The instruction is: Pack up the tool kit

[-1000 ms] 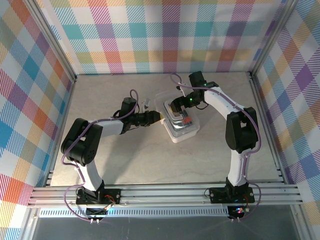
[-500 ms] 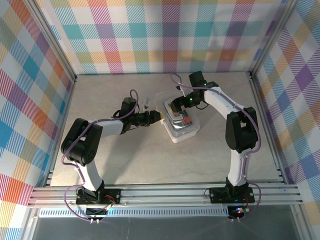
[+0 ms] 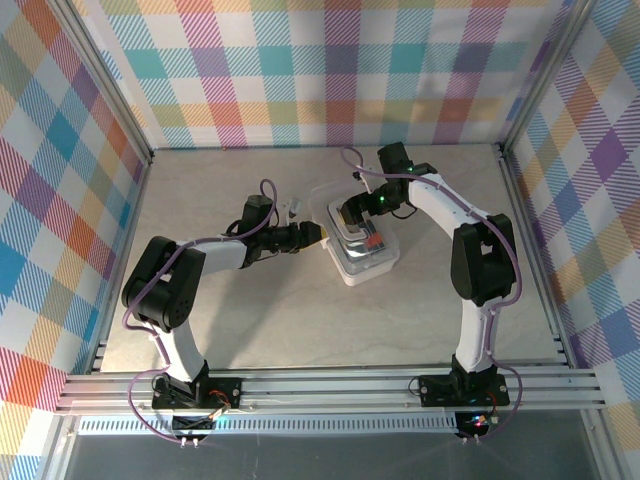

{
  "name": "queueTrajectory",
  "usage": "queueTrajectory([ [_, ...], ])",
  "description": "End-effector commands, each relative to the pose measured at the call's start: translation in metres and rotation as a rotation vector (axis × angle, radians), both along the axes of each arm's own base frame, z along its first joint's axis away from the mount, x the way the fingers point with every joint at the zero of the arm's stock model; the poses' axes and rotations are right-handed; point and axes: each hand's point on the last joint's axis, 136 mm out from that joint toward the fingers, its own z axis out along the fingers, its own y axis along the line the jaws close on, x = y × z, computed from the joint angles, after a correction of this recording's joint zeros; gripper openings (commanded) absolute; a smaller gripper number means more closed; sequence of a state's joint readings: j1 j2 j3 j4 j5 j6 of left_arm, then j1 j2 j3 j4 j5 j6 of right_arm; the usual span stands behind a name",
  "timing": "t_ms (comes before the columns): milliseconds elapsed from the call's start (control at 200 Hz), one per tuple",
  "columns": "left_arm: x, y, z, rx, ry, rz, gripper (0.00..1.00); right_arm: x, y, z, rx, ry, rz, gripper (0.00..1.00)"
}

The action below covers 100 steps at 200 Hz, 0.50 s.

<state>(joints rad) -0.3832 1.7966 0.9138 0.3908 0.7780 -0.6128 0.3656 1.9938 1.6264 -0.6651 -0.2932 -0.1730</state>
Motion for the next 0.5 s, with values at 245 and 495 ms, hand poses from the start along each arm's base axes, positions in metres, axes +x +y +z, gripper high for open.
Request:
queueTrajectory([
  [245, -0.0051, 0.0053, -0.0026, 0.002, 0.006, -0.021, 0.56, -0.0731, -0.0087, -0.088, -0.153, 0.33, 0.094, 1.0],
  [495, 0.0017, 0.0056, 0.004, -0.068, -0.001, 0.006, 0.57, -0.0743, -0.0081, -0.088, -0.151, 0.332, 0.098, 1.0],
])
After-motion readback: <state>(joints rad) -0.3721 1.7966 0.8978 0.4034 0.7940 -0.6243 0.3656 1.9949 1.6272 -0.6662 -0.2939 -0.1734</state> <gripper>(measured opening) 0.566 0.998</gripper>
